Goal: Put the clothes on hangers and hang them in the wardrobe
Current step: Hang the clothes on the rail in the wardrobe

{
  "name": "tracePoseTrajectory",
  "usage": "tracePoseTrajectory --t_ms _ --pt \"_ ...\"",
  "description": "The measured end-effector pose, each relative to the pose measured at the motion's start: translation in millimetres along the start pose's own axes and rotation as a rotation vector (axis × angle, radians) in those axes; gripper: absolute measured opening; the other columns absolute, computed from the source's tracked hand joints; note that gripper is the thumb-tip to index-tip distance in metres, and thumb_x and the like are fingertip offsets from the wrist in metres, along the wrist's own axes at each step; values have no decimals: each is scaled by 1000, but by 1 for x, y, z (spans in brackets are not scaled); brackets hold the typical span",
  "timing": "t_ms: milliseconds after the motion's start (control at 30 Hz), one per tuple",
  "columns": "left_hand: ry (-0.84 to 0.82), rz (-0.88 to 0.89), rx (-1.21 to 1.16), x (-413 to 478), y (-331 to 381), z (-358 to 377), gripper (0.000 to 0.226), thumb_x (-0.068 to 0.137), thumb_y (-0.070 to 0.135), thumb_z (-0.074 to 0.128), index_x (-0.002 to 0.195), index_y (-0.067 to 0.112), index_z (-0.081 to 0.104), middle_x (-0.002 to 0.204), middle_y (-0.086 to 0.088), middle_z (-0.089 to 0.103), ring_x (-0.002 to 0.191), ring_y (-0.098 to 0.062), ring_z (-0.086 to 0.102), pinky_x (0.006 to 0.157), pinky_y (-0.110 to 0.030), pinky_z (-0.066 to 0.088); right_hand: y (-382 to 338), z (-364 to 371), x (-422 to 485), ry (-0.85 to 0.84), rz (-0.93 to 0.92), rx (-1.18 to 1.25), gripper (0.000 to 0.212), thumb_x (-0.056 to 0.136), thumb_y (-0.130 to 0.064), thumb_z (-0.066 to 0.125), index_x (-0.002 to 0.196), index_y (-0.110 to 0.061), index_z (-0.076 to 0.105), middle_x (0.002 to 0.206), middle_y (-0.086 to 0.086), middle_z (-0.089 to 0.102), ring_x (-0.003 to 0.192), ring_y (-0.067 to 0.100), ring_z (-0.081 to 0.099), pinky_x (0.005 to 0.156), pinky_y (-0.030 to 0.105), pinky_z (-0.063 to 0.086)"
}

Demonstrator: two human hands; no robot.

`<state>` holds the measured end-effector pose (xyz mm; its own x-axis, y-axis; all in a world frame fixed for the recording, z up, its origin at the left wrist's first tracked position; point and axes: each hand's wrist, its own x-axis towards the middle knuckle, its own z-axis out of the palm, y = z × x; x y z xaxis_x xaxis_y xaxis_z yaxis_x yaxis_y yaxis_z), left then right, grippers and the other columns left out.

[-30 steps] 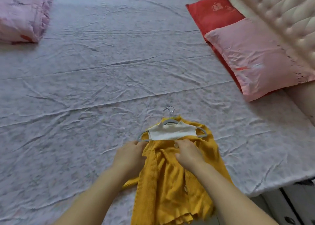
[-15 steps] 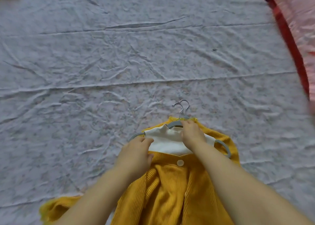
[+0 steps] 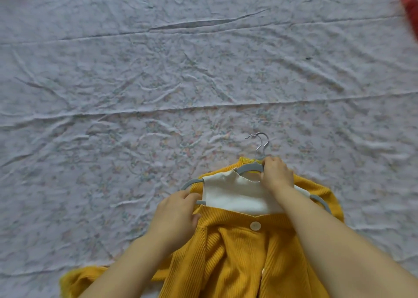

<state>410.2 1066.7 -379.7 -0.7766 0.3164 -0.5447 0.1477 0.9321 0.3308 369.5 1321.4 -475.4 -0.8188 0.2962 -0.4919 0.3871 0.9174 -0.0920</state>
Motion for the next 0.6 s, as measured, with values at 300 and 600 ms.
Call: tracePoseTrajectory --t_ms 300,600 --pt "131 105 -74 -57 13 -38 49 91 34 51 138 30 35 136 8 43 121 -15 45 95 -30 41 -4 -74 -133 279 -290 115 13 85 -14 59 96 -14 64 97 4 64 94 29 58 75 36 34" --pt "312 497 -126 -164 50 -103 53 93 33 48 142 30 29 140 11 38 124 -10 39 95 -16 28 -52 -144 -337 623 -180 316 31 64 7 75 82 -16 67 78 -4 64 74 22 62 68 31 39"
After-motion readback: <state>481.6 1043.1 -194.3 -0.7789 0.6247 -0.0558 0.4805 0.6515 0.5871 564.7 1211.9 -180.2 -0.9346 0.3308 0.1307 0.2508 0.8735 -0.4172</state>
